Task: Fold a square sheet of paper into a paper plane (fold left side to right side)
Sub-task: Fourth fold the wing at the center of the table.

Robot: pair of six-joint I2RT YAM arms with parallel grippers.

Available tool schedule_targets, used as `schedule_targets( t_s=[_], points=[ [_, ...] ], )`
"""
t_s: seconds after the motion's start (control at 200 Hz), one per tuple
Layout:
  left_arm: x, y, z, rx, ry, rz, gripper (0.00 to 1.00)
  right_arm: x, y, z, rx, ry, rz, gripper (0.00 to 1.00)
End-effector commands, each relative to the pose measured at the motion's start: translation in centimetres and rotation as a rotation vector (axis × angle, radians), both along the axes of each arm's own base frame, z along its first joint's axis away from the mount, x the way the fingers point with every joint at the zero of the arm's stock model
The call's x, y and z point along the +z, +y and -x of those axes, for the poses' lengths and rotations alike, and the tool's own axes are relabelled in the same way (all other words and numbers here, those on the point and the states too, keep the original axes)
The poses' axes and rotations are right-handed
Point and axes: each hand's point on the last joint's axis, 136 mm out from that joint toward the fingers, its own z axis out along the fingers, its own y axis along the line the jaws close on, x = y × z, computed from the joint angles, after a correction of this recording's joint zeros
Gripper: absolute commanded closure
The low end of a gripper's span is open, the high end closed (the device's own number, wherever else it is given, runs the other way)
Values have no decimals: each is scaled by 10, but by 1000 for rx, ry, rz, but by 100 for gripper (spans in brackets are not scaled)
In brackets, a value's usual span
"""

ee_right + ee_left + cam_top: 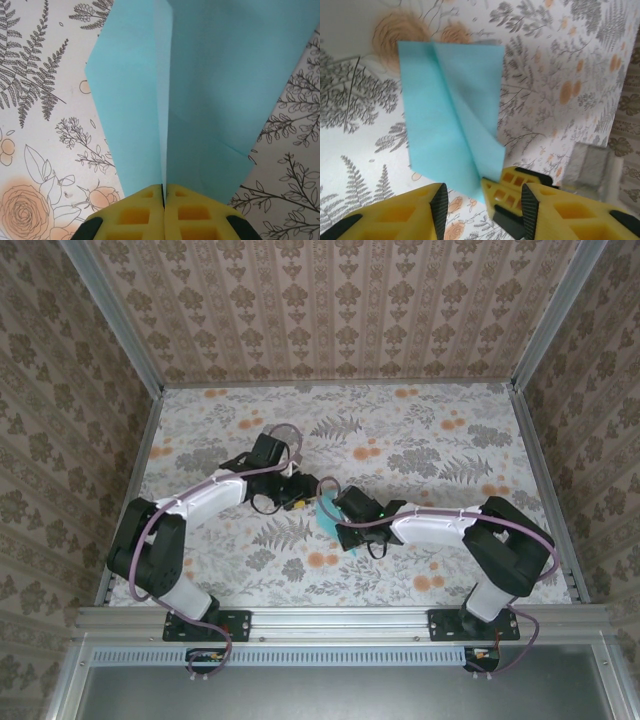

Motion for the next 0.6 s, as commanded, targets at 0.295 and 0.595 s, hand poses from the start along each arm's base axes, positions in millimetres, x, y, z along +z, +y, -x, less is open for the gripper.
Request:
schedule_targets(
  t_s=[0.295, 0.595],
  points=[
    [-30, -23, 10, -56, 66, 3, 64, 2, -1, 6, -41, 98, -169, 95],
    [-42, -39, 7, -84, 83, 0, 59, 1, -2, 4, -58, 130, -218, 97]
  ],
)
